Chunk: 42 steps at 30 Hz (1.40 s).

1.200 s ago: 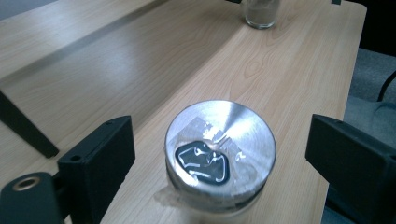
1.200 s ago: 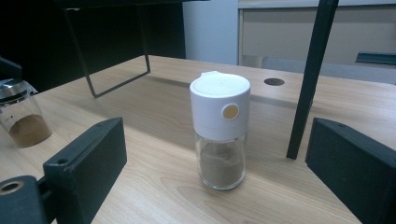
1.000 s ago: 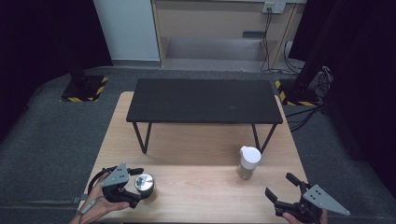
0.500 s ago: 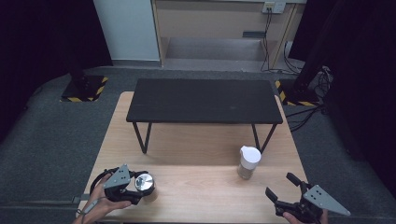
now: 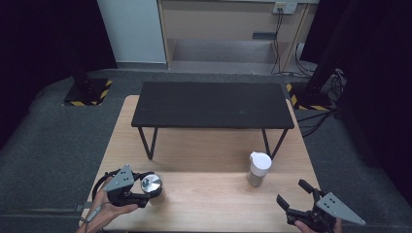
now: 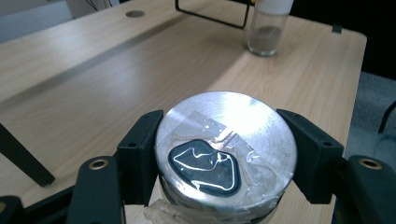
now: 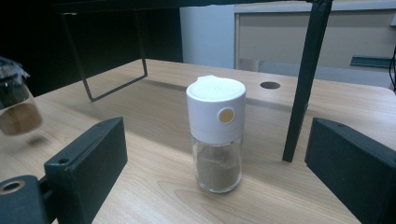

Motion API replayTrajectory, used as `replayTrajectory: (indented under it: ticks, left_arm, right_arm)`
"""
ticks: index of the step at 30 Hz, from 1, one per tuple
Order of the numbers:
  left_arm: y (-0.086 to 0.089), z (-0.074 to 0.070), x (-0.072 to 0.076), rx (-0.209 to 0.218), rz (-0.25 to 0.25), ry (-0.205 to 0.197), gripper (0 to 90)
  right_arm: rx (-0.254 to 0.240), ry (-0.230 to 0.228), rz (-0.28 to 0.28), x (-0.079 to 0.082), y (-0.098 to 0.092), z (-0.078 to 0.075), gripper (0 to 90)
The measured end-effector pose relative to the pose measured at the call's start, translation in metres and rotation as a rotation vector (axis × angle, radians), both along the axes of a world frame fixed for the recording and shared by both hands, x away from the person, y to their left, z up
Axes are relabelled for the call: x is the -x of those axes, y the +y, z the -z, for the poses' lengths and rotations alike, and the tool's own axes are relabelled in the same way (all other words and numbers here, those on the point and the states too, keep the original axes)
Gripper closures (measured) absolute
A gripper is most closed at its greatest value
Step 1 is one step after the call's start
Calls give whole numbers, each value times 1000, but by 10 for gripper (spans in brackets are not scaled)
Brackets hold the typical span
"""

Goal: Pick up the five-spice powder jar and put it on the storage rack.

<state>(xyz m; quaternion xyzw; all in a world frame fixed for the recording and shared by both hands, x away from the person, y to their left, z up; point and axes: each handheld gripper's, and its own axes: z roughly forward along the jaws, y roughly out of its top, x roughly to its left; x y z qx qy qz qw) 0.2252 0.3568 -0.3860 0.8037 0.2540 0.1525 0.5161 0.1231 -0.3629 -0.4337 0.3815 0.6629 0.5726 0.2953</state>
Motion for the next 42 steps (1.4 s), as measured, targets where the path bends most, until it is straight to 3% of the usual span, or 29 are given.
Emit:
replayTrajectory:
  ticks: [6,13,20,27,33,39,42]
  left_arm:
    - [-7,-22,6,27,-39,-25,337]
    - [-9,-52,3,42,-54,-46,337]
    - [-16,-92,-2,40,-96,-54,337]
    - [-21,-137,-17,45,-124,-65,337]
    - [-30,-169,-32,67,-176,-76,337]
    - [-40,-188,-50,74,-229,-81,337]
    - [-47,-194,-59,58,-263,-93,337]
  right_arm:
    - [0,0,-1,0,0,0,59]
    - [0,2,-4,0,-1,0,59]
    - [1,0,-5,0,-1,0,60]
    - [2,2,-8,-1,-1,0,60]
    - [0,2,-9,-1,-1,0,61]
    - [-1,1,-9,-1,-2,0,61]
    - [-1,2,-9,-1,-2,0,61]
